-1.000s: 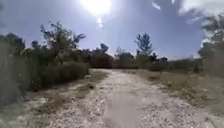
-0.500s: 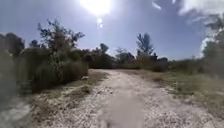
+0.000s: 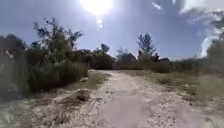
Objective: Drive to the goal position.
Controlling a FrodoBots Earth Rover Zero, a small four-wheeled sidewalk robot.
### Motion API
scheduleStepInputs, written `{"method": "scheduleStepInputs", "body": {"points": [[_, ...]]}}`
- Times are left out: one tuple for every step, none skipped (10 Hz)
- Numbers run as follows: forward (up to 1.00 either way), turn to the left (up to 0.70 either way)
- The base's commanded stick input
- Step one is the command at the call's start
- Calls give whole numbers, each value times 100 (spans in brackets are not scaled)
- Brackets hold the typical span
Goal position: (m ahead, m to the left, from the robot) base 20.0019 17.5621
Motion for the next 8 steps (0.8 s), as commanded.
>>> {"method": "scheduleStepInputs", "body": {"points": [[70, 0], [70, 0], [70, -26], [70, -35], [70, -35], [70, -35], [70, -32], [70, 0]]}}
